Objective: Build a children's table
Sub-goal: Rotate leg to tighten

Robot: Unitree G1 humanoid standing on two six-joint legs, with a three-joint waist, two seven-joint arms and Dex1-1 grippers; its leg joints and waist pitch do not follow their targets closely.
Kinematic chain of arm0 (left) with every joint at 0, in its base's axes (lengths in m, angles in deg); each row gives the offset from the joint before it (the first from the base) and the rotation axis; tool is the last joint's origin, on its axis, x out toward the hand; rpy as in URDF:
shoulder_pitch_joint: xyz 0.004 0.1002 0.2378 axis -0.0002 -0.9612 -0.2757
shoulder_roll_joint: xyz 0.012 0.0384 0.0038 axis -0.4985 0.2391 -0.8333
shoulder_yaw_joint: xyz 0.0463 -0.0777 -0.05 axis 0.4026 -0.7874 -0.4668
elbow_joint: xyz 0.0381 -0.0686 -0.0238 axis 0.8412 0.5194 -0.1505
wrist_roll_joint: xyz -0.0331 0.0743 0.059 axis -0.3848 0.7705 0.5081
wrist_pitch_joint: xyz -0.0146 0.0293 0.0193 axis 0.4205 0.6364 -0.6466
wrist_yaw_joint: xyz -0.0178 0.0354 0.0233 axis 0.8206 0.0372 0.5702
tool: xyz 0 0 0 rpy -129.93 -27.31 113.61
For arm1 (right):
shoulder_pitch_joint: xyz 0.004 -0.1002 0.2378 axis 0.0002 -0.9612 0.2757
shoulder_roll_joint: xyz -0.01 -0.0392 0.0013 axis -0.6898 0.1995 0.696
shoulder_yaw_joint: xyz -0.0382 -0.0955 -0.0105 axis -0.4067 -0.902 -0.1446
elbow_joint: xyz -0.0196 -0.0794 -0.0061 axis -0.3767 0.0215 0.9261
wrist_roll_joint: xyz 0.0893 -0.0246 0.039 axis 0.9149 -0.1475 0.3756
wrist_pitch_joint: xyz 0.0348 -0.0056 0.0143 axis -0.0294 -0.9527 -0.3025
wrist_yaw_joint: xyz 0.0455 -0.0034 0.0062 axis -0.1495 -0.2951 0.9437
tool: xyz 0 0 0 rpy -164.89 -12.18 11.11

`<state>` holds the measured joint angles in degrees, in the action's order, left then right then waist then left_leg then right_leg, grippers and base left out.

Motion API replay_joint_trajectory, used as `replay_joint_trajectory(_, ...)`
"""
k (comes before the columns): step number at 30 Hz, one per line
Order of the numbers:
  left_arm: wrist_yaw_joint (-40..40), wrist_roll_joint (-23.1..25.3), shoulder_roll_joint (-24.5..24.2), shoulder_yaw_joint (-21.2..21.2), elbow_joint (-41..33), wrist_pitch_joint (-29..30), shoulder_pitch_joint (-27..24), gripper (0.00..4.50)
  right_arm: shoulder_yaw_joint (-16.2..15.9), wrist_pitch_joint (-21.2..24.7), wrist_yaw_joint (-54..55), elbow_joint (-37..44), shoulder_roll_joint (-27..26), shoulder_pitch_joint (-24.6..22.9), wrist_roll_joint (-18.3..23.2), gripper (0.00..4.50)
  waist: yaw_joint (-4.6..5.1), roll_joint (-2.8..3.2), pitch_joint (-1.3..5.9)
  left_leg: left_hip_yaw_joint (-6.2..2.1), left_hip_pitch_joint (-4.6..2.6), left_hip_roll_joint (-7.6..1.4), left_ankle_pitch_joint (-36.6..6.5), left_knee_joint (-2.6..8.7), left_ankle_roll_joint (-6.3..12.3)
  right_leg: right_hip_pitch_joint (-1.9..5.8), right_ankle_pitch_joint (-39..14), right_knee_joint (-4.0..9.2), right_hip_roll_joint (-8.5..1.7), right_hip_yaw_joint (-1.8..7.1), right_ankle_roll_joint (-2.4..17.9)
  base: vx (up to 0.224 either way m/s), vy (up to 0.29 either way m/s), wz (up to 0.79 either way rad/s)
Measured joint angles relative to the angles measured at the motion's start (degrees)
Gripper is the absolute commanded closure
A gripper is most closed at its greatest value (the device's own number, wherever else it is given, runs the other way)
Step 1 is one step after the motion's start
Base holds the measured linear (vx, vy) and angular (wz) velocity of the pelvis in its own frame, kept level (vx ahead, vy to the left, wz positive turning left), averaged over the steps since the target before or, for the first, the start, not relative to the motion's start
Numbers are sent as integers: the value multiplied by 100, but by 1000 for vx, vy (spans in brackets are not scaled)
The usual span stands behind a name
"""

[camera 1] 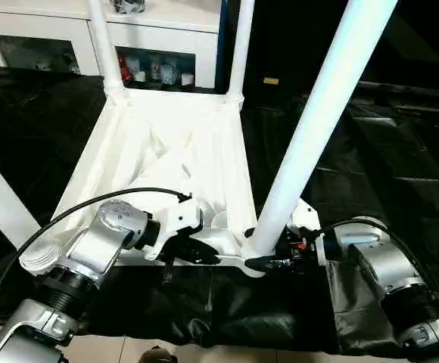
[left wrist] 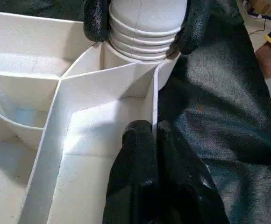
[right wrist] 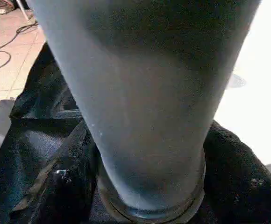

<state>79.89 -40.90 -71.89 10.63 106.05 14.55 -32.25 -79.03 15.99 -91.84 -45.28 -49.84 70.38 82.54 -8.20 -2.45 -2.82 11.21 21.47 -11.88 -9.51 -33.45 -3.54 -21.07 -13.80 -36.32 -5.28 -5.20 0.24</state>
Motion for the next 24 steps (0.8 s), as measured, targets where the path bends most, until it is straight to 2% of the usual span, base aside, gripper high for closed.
replay_joint_trajectory(7,-438,99,151,-30,20,34,-16,450,223,-48,446,-140,-164,-105,5,183,11,1,0,0,-25,1,1,-5,-3,14,16,-15,-4,3,12,0,0,0)
replay_joint_trajectory(10,-1026,228,402,-175,115,160,-9,450,450,-133,1194,-474,-420,-32,-37,184,48,1,0,1,-41,1,3,1,-7,15,41,-14,-3,8,21,0,0,0)
replay_joint_trajectory(13,-1815,419,779,-304,236,437,94,450,754,-170,2399,-890,-803,149,-110,184,211,4,-1,1,-46,2,4,1,-9,5,53,-12,-3,11,11,0,0,0)
replay_joint_trajectory(17,-2672,573,1209,-387,303,703,155,450,1016,-268,3673,-1249,-1328,326,-204,184,307,18,5,1,-47,4,4,14,-9,0,65,-1,-3,13,10,0,0,0)
replay_joint_trajectory(19,-2904,646,1356,-419,335,750,168,450,1110,-285,4036,-1295,-1482,350,-255,184,310,38,18,1,-47,4,4,19,-9,1,71,7,-2,13,20,0,0,0)
replay_joint_trajectory(20,-2975,650,1404,-433,345,772,168,450,1117,-332,4162,-1303,-1523,350,-284,128,310,57,29,3,-45,5,4,23,-9,1,69,15,-2,14,18,0,0,0)
replay_joint_trajectory(24,-3014,663,1426,-454,335,777,168,450,1119,-468,4324,-1334,-1632,346,-361,95,311,69,36,5,-43,6,4,27,-9,-2,60,20,0,19,2,0,0,0)
